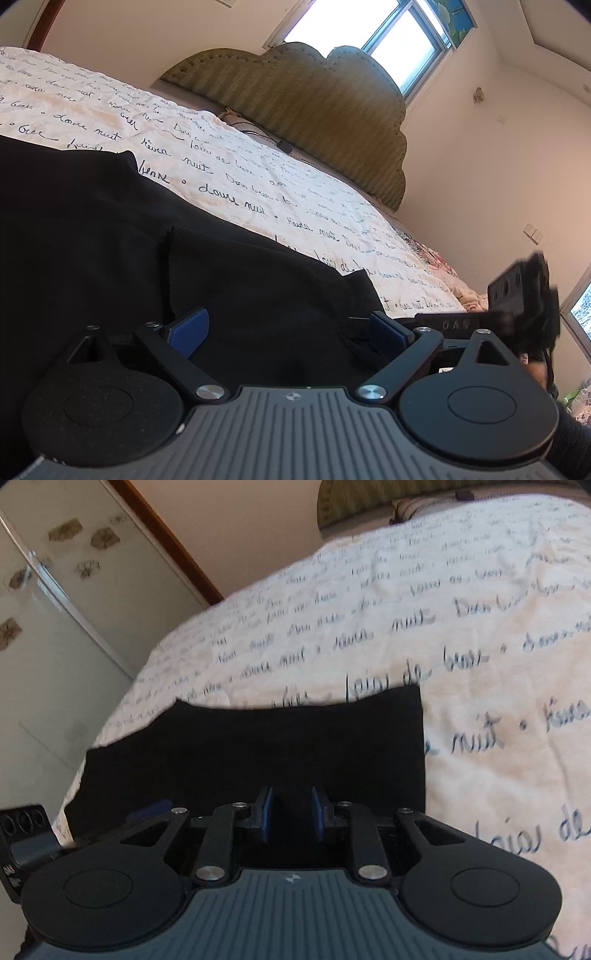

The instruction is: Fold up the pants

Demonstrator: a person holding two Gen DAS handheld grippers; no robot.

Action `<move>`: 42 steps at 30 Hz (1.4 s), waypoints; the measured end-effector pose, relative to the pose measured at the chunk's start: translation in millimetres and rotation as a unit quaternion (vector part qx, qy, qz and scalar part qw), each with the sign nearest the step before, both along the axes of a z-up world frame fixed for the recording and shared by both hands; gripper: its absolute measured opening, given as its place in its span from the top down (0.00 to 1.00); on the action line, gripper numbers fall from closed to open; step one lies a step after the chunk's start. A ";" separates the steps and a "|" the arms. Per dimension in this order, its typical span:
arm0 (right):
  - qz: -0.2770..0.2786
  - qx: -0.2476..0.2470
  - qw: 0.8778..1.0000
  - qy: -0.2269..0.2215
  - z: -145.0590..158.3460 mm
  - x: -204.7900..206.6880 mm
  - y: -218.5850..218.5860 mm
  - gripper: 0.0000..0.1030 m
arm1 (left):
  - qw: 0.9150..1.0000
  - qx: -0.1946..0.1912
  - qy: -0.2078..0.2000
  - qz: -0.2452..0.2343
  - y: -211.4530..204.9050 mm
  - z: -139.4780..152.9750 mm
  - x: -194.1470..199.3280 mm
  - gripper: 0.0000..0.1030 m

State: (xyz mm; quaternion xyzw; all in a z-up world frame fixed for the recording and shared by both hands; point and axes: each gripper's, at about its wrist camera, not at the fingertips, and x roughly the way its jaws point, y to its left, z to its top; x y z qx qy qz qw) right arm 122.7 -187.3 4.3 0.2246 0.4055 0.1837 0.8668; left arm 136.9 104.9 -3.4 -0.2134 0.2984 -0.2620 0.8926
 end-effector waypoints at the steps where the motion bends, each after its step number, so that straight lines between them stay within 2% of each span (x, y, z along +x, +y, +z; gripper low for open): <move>1: -0.006 0.016 1.000 -0.022 -8.2 -7.8 -2.9 0.80 | 1.000 0.000 0.000 0.000 0.0 0.0 -0.1 0.07; 4: -0.018 0.061 0.998 -0.027 -15.4 -16.0 -14.9 0.80 | 1.000 0.001 0.000 0.000 -0.4 -0.2 -0.2 0.07; 8: -0.023 0.085 0.996 -0.028 -19.8 -16.8 -20.8 0.80 | 1.000 0.010 -0.001 0.002 -1.5 0.7 -1.3 0.08; 10: -0.025 0.093 0.995 -0.026 -20.7 -17.4 -23.3 0.80 | 0.999 0.029 -0.009 0.011 -2.4 6.9 -7.8 0.10; 13: -0.027 0.091 0.995 -0.029 -20.4 -17.3 -23.1 0.80 | 0.995 0.059 -0.060 0.061 12.2 24.3 -35.4 0.08; 17: -0.029 0.078 0.996 -0.037 -18.9 -18.1 -17.5 0.80 | 0.982 0.043 -0.118 0.143 77.6 44.4 -80.1 0.06; 19: -0.033 0.062 0.997 -0.040 -16.9 -17.5 -10.3 0.80 | 0.967 0.047 -0.129 0.214 121.1 53.7 -98.7 0.03; 21: -0.048 0.025 0.998 -0.032 -7.1 -16.9 2.1 0.80 | 0.944 0.054 -0.130 0.299 165.0 56.6 -114.7 0.01; 23: -0.065 -0.025 0.997 -0.023 9.6 -13.8 22.9 0.77 | 0.919 0.033 -0.114 0.375 210.9 51.4 -126.9 0.01; 25: -0.048 -0.042 0.997 -0.052 27.9 -13.2 51.8 0.57 | 0.891 -0.007 -0.095 0.444 250.6 41.4 -140.4 0.01; 26: -0.027 -0.047 0.996 -0.076 37.3 -14.7 69.8 0.54 | 0.876 -0.032 -0.082 0.475 267.4 33.9 -145.9 0.01; 28: 0.036 -0.076 0.989 -0.122 53.3 -17.6 116.6 0.35 | 0.841 -0.088 -0.054 0.531 290.9 14.7 -156.9 0.03; 29: 0.072 -0.099 0.982 -0.145 58.6 -19.8 142.9 0.32 | 0.834 -0.112 -0.045 0.538 298.6 9.3 -159.1 0.04; 31: 0.146 -0.166 0.955 -0.200 63.5 -27.2 203.2 0.31 | 0.835 -0.112 -0.061 0.535 298.7 14.3 -160.5 0.00; 32: 0.180 -0.202 0.936 -0.226 61.6 -30.6 231.3 0.31 | 0.840 -0.102 -0.063 0.528 295.6 16.6 -158.4 0.00; 34: 0.249 -0.273 0.889 -0.269 51.4 -35.9 288.0 0.31 | 0.859 -0.091 -0.055 0.501 290.7 19.8 -150.3 0.01; 35: 0.278 -0.302 0.867 -0.282 44.0 -38.3 311.3 0.31 | 0.865 -0.092 -0.055 0.491 288.8 19.5 -148.0 0.01; 36: 0.309 -0.326 0.844 -0.294 35.6 -42.0 333.7 0.31 | 0.867 -0.097 -0.056 0.485 289.0 19.2 -147.8 0.01; 39: 0.334 -0.375 0.794 -0.344 23.4 -53.4 375.8 0.32 | 0.863 -0.128 -0.056 0.486 296.7 15.0 -151.4 0.01; 40: 0.342 -0.380 0.783 -0.355 24.5 -55.2 382.6 0.32 | 0.861 -0.137 -0.057 0.487 299.4 13.2 -152.0 0.01; 41: 0.348 -0.376 0.780 -0.360 27.8 -56.1 387.0 0.32 | 0.859 -0.144 -0.059 0.488 300.1 8.3 -153.1 0.01; 42: 0.360 -0.357 0.784 -0.358 34.3 -55.0 387.2 0.32 | 0.858 -0.147 -0.060 0.488 299.5 4.4 -156.1 0.01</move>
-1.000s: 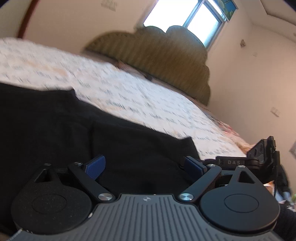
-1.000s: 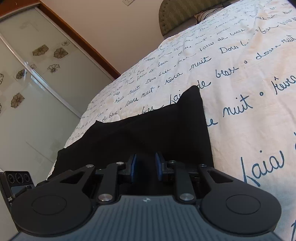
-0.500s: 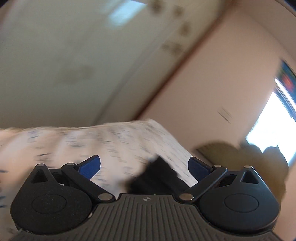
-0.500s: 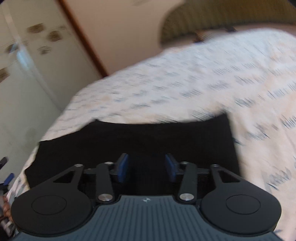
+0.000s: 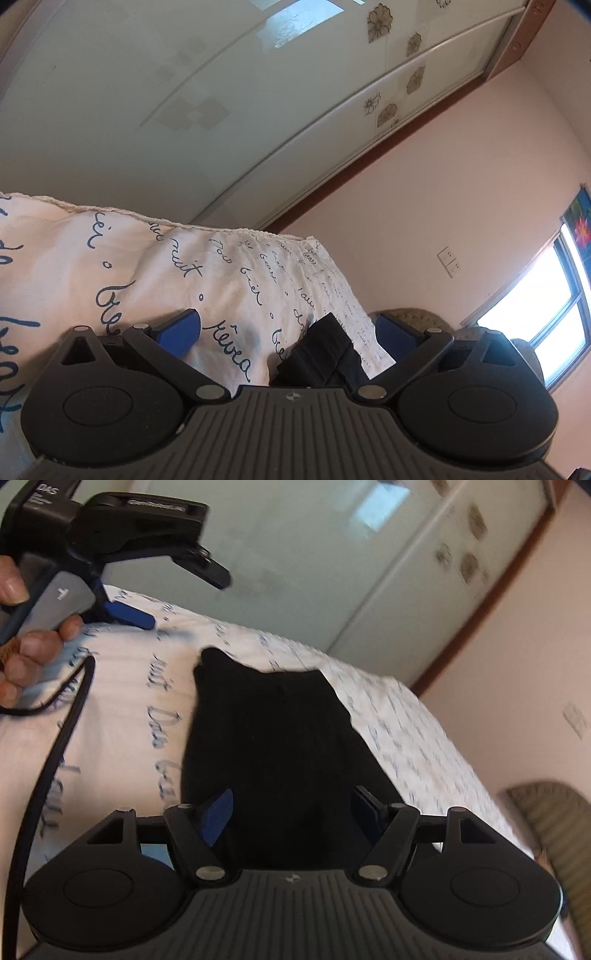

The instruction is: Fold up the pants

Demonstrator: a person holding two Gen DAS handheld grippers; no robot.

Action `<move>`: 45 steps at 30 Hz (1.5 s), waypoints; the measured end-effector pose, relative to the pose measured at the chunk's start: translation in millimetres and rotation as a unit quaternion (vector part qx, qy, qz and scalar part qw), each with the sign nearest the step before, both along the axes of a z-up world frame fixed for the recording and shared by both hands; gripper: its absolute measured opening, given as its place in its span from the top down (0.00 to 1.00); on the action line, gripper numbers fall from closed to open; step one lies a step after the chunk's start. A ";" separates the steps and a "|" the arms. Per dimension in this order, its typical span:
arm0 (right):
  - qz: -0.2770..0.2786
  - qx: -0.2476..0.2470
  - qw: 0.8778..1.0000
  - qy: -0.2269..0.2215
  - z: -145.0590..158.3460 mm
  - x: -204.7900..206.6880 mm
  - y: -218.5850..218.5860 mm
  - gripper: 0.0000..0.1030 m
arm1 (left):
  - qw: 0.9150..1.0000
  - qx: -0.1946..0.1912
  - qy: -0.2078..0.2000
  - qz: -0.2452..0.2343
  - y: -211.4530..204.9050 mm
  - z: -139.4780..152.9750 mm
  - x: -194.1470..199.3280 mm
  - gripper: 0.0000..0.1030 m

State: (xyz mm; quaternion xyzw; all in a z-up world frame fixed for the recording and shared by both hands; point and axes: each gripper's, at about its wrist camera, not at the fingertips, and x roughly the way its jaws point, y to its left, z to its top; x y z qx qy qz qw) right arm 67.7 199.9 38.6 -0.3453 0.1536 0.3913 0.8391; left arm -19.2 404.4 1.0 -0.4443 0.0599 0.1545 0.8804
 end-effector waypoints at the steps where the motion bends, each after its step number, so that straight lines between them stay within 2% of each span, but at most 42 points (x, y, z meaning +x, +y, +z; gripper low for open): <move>1: 0.011 0.008 1.000 0.018 4.2 -0.1 0.9 0.31 | 1.000 -0.001 0.000 0.000 0.0 -0.8 -1.2 0.01; 3: 0.030 0.002 0.999 0.044 5.7 -4.0 3.6 0.31 | 1.000 0.000 0.000 -0.001 -0.2 -1.2 -0.9 0.01; 5: 0.039 -0.026 0.998 0.041 -4.8 -10.0 12.4 0.31 | 1.000 0.000 -0.001 -0.002 0.6 -2.3 -0.6 0.01; 8: 0.014 -0.027 0.999 -0.020 -16.5 -17.1 24.3 0.24 | 1.000 -0.004 -0.004 -0.003 1.5 -3.0 -2.3 0.01; 10: -0.022 -0.040 0.997 -0.065 -21.6 -14.3 39.3 0.24 | 1.000 -0.006 -0.006 -0.003 2.5 -4.0 -2.3 0.01; 15: -0.040 -0.050 0.994 -0.087 -29.0 -5.8 62.0 0.25 | 1.000 -0.008 -0.009 -0.003 3.2 -5.0 -3.1 0.01; 16: -0.040 -0.045 0.995 -0.076 -27.7 -3.9 63.0 0.34 | 1.000 -0.009 -0.009 -0.004 3.6 -5.2 -3.3 0.01; 17: -0.037 -0.042 0.997 -0.053 -26.1 -1.7 61.9 0.49 | 1.000 -0.010 -0.009 -0.004 3.7 -5.2 -3.5 0.01; 18: -0.038 -0.042 0.998 -0.035 -25.3 -0.7 58.9 0.81 | 1.000 -0.010 -0.010 -0.004 3.7 -5.1 -3.5 0.01; 20: -0.037 -0.037 0.998 -0.046 -26.7 -3.7 55.6 0.81 | 1.000 -0.010 -0.010 -0.004 3.8 -5.0 -3.4 0.01; 22: -0.047 -0.013 0.998 -0.033 -24.1 -0.8 52.4 0.82 | 1.000 -0.010 -0.010 -0.004 3.6 -5.0 -3.3 0.01; 25: -0.072 0.063 0.995 0.032 -12.2 13.0 40.3 0.83 | 1.000 -0.009 -0.006 -0.006 2.6 -3.4 -2.0 0.01; 27: -0.095 0.122 0.984 0.092 -3.8 26.4 27.7 0.83 | 1.000 -0.018 0.001 -0.013 1.2 3.9 -0.9 0.01; 28: -0.103 0.149 0.977 0.116 -0.9 31.3 21.1 0.83 | 0.999 -0.033 -0.004 -0.021 -0.8 7.7 -2.1 0.01; 29: -0.108 0.170 0.970 0.133 0.8 35.0 16.2 0.83 | 0.997 -0.065 -0.014 -0.036 -3.2 9.2 -3.3 0.01; 31: -0.114 0.200 0.961 0.154 2.4 40.1 8.9 0.83 | 0.985 -0.151 -0.029 -0.076 -10.2 5.6 -1.2 0.00; 33: -0.118 0.221 0.953 0.168 2.8 42.9 3.2 0.83 | 0.973 -0.205 -0.015 -0.104 -21.2 1.2 9.3 0.00; 34: -0.119 0.231 0.950 0.174 3.9 44.1 0.4 0.83 | 0.971 -0.212 -0.005 -0.114 -26.3 0.6 16.8 0.00; 37: -0.120 0.247 0.942 0.194 6.6 47.7 -6.2 0.83 | 0.974 -0.197 0.036 -0.104 -34.7 4.5 42.5 0.01; 39: -0.112 0.245 0.942 0.202 6.2 50.4 -6.5 0.83 | 0.976 -0.176 0.057 -0.115 -36.0 7.0 68.1 0.00; 41: -0.101 0.235 0.940 0.224 6.9 50.8 -7.8 0.81 | 0.972 -0.151 0.133 -0.125 -37.2 5.8 101.1 0.21; 42: -0.098 0.232 0.937 0.240 7.5 52.0 -10.3 0.74 | 0.969 -0.143 0.166 -0.116 -37.6 4.1 112.1 0.37; 44: -0.099 0.240 0.929 0.262 9.7 54.1 -22.5 0.70 | 0.968 -0.123 0.182 -0.120 -37.1 3.3 124.5 0.52; 45: -0.098 0.255 0.920 0.281 11.1 56.9 -34.2 0.65 | 0.967 -0.110 0.193 -0.124 -37.4 5.5 128.2 0.62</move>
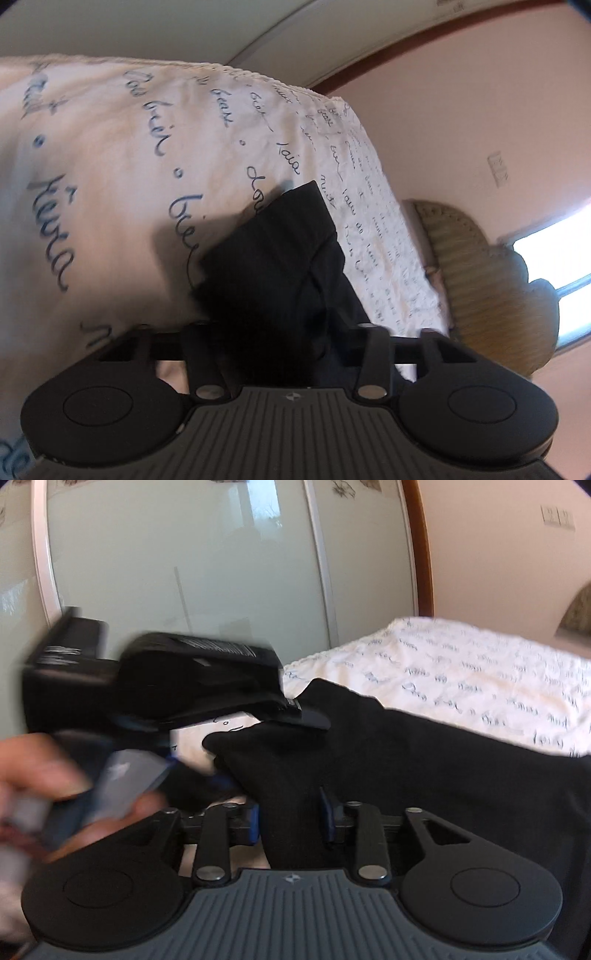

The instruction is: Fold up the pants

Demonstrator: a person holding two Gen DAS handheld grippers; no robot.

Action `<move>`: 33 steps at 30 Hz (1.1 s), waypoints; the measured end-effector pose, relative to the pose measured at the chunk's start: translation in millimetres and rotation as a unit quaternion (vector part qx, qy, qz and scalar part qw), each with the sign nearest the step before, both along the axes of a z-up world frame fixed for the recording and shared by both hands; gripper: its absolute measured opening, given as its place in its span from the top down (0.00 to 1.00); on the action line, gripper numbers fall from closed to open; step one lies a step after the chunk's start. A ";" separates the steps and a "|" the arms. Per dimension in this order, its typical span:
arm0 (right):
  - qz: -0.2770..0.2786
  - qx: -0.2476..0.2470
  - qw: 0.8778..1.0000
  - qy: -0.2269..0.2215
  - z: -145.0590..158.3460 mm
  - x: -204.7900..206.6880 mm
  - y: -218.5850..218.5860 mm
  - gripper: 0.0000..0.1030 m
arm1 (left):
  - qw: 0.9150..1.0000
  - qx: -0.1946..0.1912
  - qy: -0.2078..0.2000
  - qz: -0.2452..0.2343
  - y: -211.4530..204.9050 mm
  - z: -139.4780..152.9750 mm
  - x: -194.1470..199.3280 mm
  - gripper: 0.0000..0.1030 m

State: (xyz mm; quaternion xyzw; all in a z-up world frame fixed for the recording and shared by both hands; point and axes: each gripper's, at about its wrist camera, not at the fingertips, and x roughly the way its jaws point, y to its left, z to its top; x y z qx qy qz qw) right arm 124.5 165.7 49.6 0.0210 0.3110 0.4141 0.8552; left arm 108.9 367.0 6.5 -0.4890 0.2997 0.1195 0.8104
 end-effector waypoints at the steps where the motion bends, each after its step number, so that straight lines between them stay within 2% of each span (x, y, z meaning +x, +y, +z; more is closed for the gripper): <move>1: -0.003 0.024 0.999 0.024 1.0 3.8 -14.2 0.57 | 1.000 0.016 0.003 -0.008 -1.4 3.3 1.5 0.68; 2: -0.010 0.049 0.998 0.049 1.8 9.6 -29.1 0.52 | 0.999 0.046 0.003 -0.017 -5.0 9.0 2.2 0.70; 3: -0.020 0.082 0.993 0.084 1.4 18.3 -48.0 0.42 | 0.995 0.097 0.004 -0.027 -14.5 17.4 1.6 0.74; 4: -0.033 0.114 0.986 0.119 -0.4 28.3 -66.1 0.34 | 0.985 0.170 0.002 -0.038 -31.8 28.6 0.2 0.76; 5: -0.047 0.147 0.975 0.160 -4.4 39.3 -83.6 0.32 | 0.965 0.255 -0.007 -0.057 -55.2 40.6 -2.8 0.76; 6: -0.061 0.188 0.957 0.211 -11.9 51.9 -102.6 0.29 | 0.940 0.332 -0.019 -0.080 -82.1 50.2 -6.9 0.76; 7: -0.074 0.228 0.936 0.258 -21.1 63.2 -119.7 0.27 | 0.910 0.398 -0.034 -0.112 -110.5 54.0 -10.4 0.76; 8: -0.086 0.263 0.915 0.294 -30.2 71.3 -134.2 0.26 | 0.882 0.443 -0.050 -0.154 -139.2 54.9 -14.3 0.76; 9: -0.096 0.288 0.898 0.318 -37.5 77.2 -146.9 0.22 | 0.858 0.469 -0.061 -0.200 -164.5 52.7 -17.8 0.77; 10: -0.103 0.303 0.889 0.328 -42.3 80.4 -155.3 0.17 | 0.837 0.484 -0.071 -0.245 -187.9 47.2 -21.8 0.77; 11: -0.109 0.310 0.884 0.332 -45.6 81.5 -160.9 0.15 | 0.821 0.489 -0.082 -0.282 -205.1 41.2 -23.9 0.77; 12: -0.112 0.314 0.881 0.336 -48.7 81.3 -164.2 0.11 | 0.813 0.488 -0.091 -0.306 -217.4 33.8 -25.2 0.75; 14: -0.103 0.316 0.877 0.346 -55.5 80.6 -163.9 0.11 | 0.814 0.460 -0.097 -0.343 -228.0 22.1 -24.8 0.69; 17: -0.101 0.296 0.889 0.335 -55.0 79.4 -161.6 0.11 | 0.819 0.430 -0.120 -0.362 -222.5 22.1 -33.7 0.54; 18: -0.100 0.289 0.892 0.331 -54.0 80.0 -160.1 0.11 | 0.824 0.410 -0.133 -0.368 -214.1 24.6 -39.0 0.46; 20: -0.103 0.278 0.897 0.327 -52.3 80.0 -159.2 0.11 | 0.841 0.367 -0.158 -0.364 -192.1 29.4 -50.6 0.41; 23: -0.102 0.241 0.912 0.316 -49.2 79.2 -154.1 0.15 | 0.880 0.327 -0.182 -0.291 -153.1 32.0 -68.8 0.35; 24: -0.102 0.225 0.919 0.309 -48.2 76.8 -151.9 0.21 | 0.893 0.323 -0.185 -0.252 -140.0 31.1 -74.2 0.28; 25: -0.105 0.209 0.924 0.303 -50.1 74.1 -153.3 0.33 | 0.908 0.318 -0.181 -0.203 -127.5 28.9 -79.5 0.18; 26: -0.107 0.197 0.928 0.298 -50.6 72.7 -152.0 0.39 | 0.922 0.309 -0.178 -0.151 -116.3 26.0 -83.0 0.14; 27: -0.111 0.192 0.930 0.295 -51.8 71.0 -151.6 0.49 | 0.934 0.294 -0.181 -0.096 -105.2 18.9 -88.4 0.08; 28: -0.118 0.189 0.929 0.296 -53.7 71.2 -153.0 0.64 | 0.940 0.282 -0.185 -0.050 -96.5 8.5 -93.3 0.04; 29: -0.124 0.192 0.925 0.303 -57.7 72.0 -155.8 0.70 | 0.947 0.270 -0.175 -0.019 -90.0 -0.5 -94.0 0.05; 30: -0.126 0.200 0.921 0.308 -60.6 71.1 -157.4 0.74 | 0.957 0.250 -0.150 -0.005 -83.3 -3.2 -89.6 0.05; 31: -0.128 0.202 0.921 0.307 -60.3 69.8 -158.6 0.77 | 0.961 0.238 -0.140 0.001 -78.7 -4.8 -87.1 0.05; 33: -0.128 0.206 0.923 0.299 -56.4 65.7 -159.9 0.80 | 0.963 0.231 -0.140 0.012 -73.9 -5.5 -86.9 0.04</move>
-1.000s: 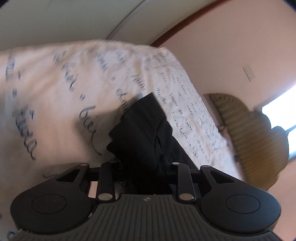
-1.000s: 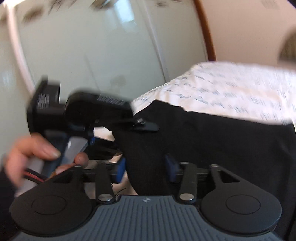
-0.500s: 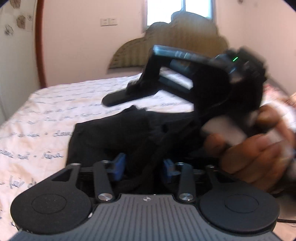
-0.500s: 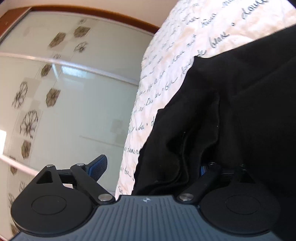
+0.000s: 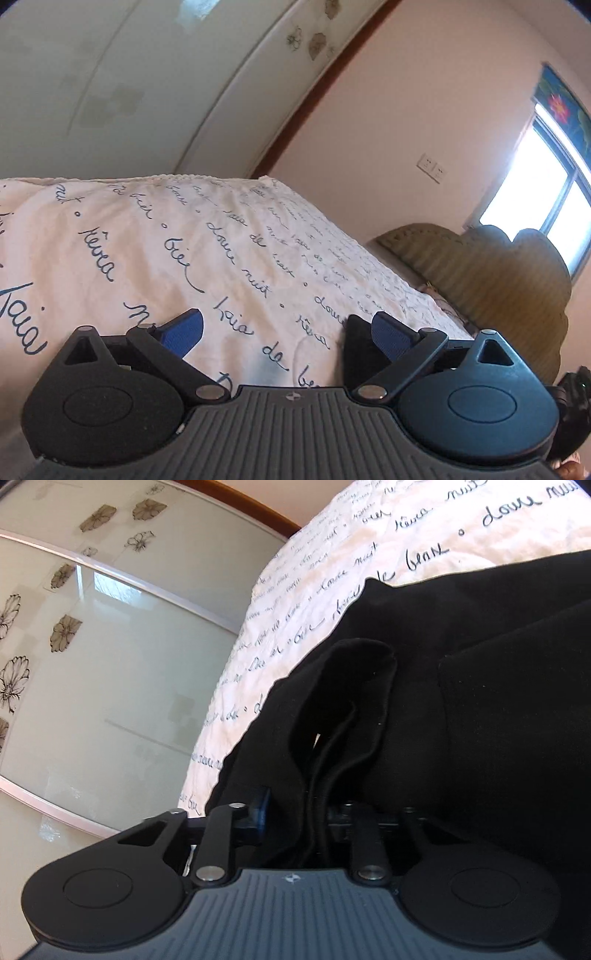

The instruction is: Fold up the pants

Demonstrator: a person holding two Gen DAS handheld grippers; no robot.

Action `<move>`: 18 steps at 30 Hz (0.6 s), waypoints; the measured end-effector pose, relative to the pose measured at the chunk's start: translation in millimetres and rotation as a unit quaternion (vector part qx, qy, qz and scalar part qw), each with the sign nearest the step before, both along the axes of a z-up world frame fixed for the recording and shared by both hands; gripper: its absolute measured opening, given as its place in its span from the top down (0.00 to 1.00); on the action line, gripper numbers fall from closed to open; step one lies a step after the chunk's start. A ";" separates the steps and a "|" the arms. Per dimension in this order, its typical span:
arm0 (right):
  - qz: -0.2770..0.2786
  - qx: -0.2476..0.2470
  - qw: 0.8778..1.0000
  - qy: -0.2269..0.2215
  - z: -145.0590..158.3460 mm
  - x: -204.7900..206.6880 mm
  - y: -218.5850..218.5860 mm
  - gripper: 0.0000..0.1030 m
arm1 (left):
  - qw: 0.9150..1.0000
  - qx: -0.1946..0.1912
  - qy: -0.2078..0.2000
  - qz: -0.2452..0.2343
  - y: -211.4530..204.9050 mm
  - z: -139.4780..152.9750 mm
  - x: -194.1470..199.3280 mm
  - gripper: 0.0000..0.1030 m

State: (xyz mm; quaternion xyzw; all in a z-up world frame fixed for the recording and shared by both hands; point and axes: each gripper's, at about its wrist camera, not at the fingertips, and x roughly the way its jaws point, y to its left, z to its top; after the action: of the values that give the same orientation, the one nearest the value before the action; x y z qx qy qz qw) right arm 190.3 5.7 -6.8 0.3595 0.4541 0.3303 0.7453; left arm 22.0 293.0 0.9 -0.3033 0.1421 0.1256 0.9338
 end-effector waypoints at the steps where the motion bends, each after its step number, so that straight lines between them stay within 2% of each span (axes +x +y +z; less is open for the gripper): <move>1: 0.002 0.003 1.000 -0.004 3.8 -0.6 -1.3 0.81 | 1.000 0.003 -0.002 -0.002 -1.4 0.9 0.5 0.03; 4: 0.007 0.024 1.000 -0.011 20.7 4.6 -12.4 0.82 | 1.000 0.020 -0.009 -0.013 -2.9 0.4 -0.8 0.03; 8: 0.008 0.017 0.999 -0.045 58.4 4.9 -58.3 0.82 | 0.999 0.034 -0.011 -0.016 -8.1 4.1 6.1 0.03; 11: -0.001 -0.012 0.997 -0.071 83.3 -2.2 -112.5 0.82 | 0.999 0.035 -0.009 -0.023 -12.1 8.2 1.0 0.03; 14: -0.034 -0.058 0.994 -0.087 96.0 -16.4 -176.5 0.82 | 0.999 0.041 -0.005 -0.030 -15.7 8.3 1.8 0.03; 16: -0.057 -0.091 0.991 -0.086 94.2 -26.7 -214.5 0.82 | 0.998 0.047 0.001 -0.036 -18.1 8.4 4.2 0.03; 18: -0.065 -0.128 0.987 -0.077 78.9 -34.3 -239.5 0.82 | 0.998 0.055 0.007 -0.041 -21.2 8.2 7.0 0.03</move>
State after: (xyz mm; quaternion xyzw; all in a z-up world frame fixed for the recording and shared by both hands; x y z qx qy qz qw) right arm 156.0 -233.7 72.1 0.2634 0.4101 0.2473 0.8374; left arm 28.9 271.8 9.1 -0.2449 0.1536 0.0967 0.9524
